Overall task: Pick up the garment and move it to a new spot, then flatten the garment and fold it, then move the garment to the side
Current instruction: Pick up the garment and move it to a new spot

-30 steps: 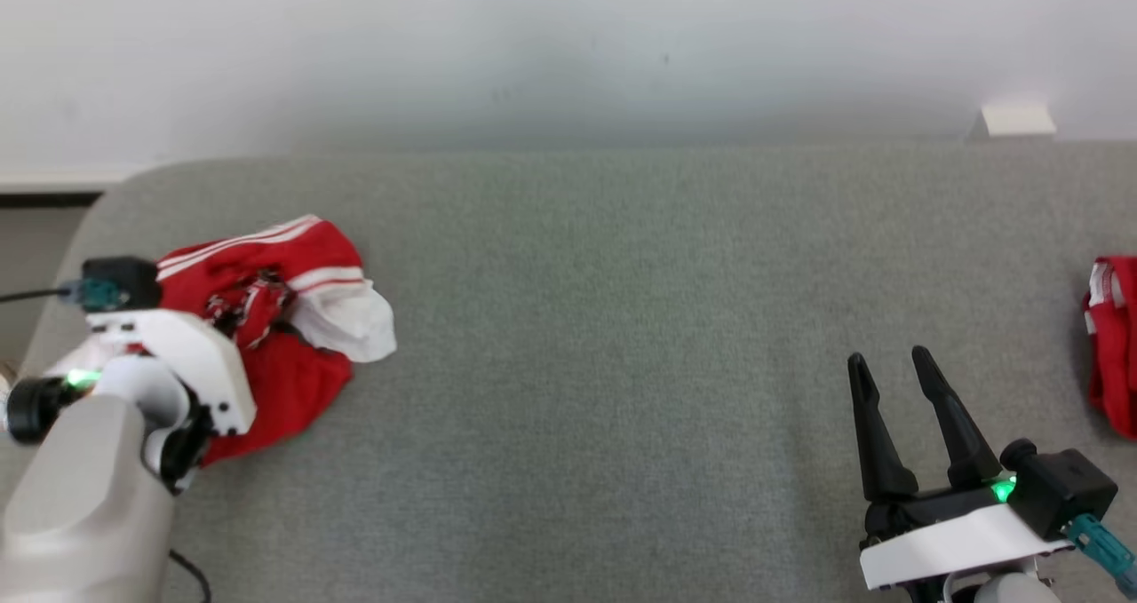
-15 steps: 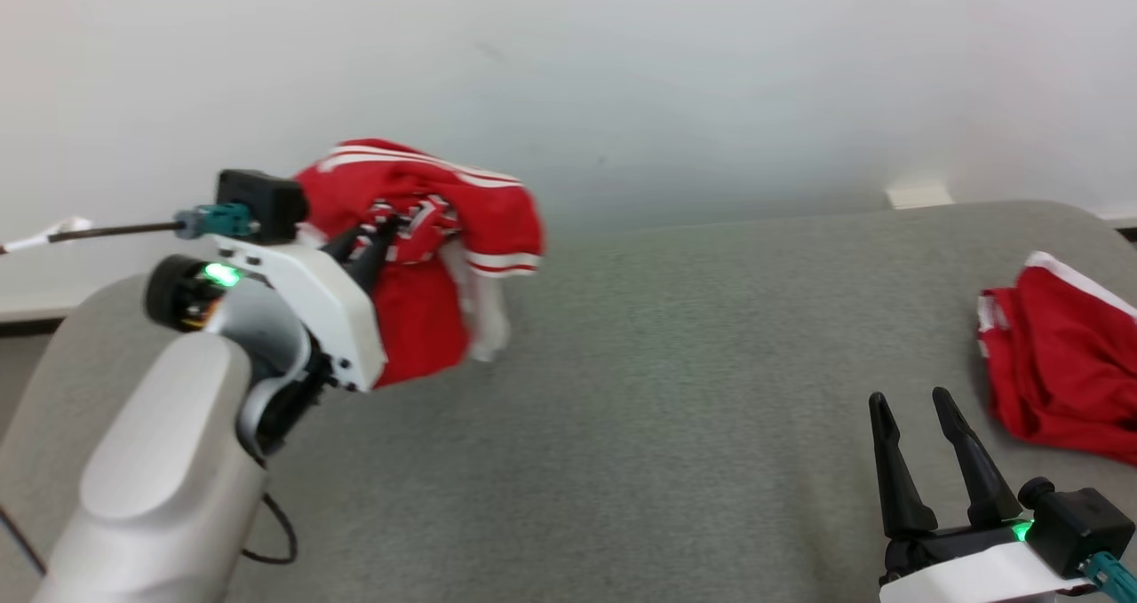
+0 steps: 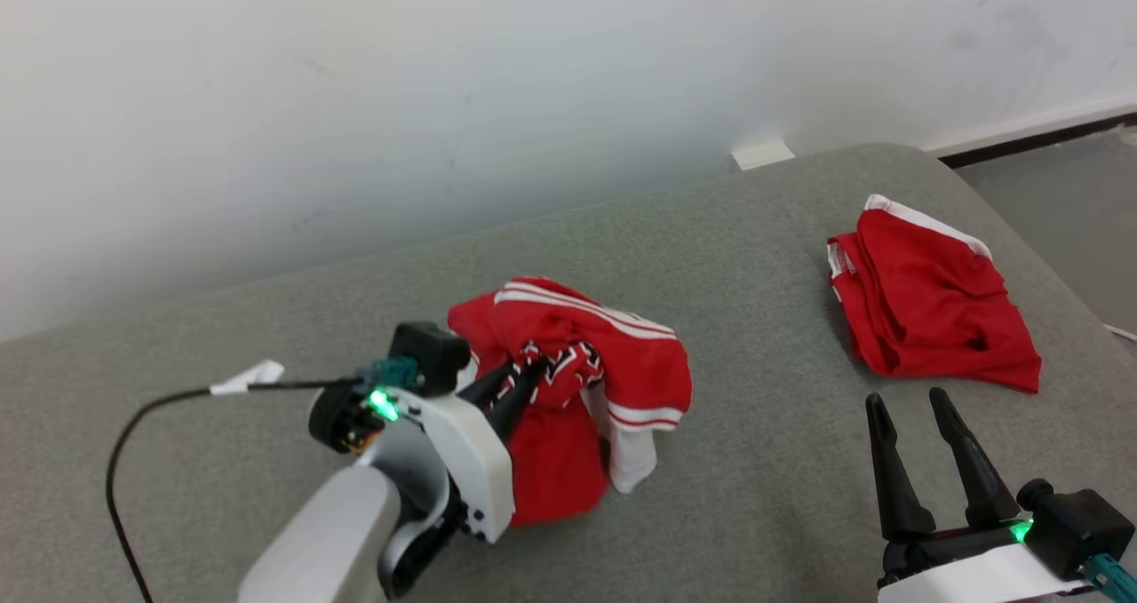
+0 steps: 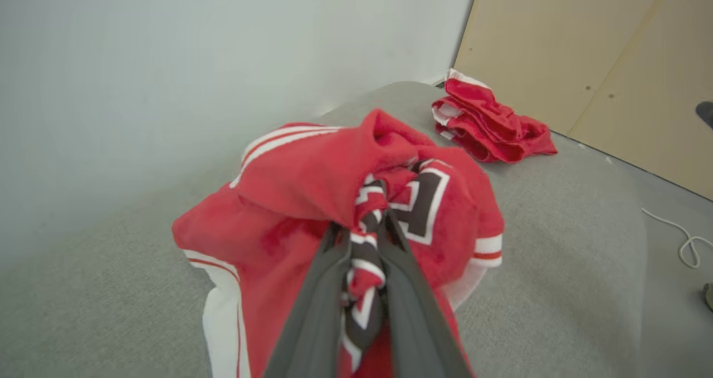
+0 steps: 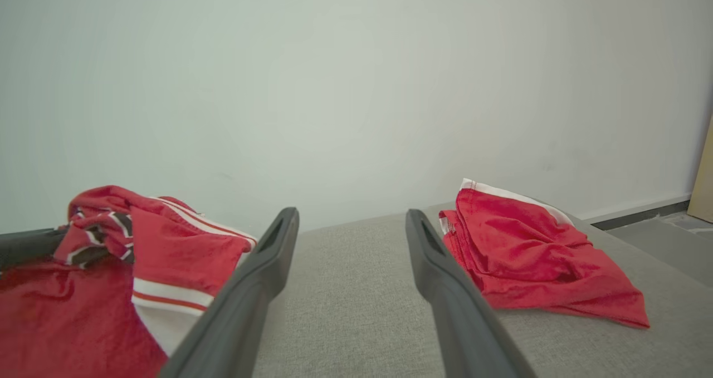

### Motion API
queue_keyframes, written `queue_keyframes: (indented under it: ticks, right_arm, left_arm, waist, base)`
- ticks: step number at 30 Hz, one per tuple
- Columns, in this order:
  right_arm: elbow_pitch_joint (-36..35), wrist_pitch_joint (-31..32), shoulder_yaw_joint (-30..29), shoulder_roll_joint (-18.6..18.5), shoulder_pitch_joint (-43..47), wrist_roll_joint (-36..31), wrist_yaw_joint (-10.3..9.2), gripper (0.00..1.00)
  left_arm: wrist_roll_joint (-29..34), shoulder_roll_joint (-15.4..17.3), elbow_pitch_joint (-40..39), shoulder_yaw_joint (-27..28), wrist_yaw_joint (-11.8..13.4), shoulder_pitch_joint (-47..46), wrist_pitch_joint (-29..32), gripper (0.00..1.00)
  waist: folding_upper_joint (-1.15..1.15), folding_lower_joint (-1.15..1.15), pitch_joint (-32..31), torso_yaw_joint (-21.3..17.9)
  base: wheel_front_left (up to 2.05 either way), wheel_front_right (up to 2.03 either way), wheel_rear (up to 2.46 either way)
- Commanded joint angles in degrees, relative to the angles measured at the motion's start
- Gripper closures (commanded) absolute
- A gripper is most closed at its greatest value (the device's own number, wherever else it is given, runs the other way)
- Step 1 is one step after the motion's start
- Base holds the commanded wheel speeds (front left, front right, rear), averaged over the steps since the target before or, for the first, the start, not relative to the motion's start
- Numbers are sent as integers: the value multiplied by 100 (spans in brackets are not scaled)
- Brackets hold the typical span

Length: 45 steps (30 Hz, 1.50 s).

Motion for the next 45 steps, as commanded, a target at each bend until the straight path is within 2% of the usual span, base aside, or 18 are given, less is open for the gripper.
queue_keyframes:
  ticks: [1,6,7,8,13,20,26,34,39,45]
  right_arm:
    - [-1,5,23,-35,-106,25,-13,0]
    - [23,5,81,-20,-216,26,-13,0]
    - [21,5,83,-25,-229,18,-13,0]
    - [17,5,63,-42,-223,7,-13,0]
    - [26,6,64,-85,-206,-54,-13,0]
    - [-4,5,-15,-173,-232,-122,-13,0]
    - [-56,6,-159,-235,-68,-167,-13,0]
    - [-166,5,-227,-82,197,-194,-13,0]
    - [-256,5,-210,-111,330,-227,-13,0]
    - [-312,5,-252,-153,417,-253,-13,0]
  left_arm:
    - [135,-36,244,-68,22,124,-177,100]
    - [268,-379,1306,-220,-15,114,-1027,100]
    - [266,-435,1510,-230,-26,74,-1114,72]
    - [231,-503,1659,-236,-45,20,-1197,0]
    - [181,-656,2071,-252,-123,-307,-1675,0]
    - [150,-569,1902,-106,-68,-422,-2041,0]
    - [86,-301,1270,270,238,14,-2199,0]
    - [240,53,-257,1218,777,1272,-2220,0]
    - [512,-114,-1069,1880,1010,2236,-2217,0]
    - [844,-510,-1249,2239,827,2866,-2218,0]
  waist:
    - [0,0,142,-127]
    - [0,0,250,-207]
    - [0,0,262,-190]
    - [0,0,269,-155]
    - [0,0,269,110]
    - [0,0,209,545]
    - [0,0,116,978]
    - [0,0,2,1300]
    - [0,0,15,1347]
    - [0,0,7,1305]
  base:
    - [0,0,0]
    - [0,0,0]
    - [0,0,0]
    - [0,0,0]
    - [0,0,0]
    - [0,0,0]
    - [0,0,0]
    - [0,0,0]
    - [0,0,0]
    - [0,0,0]
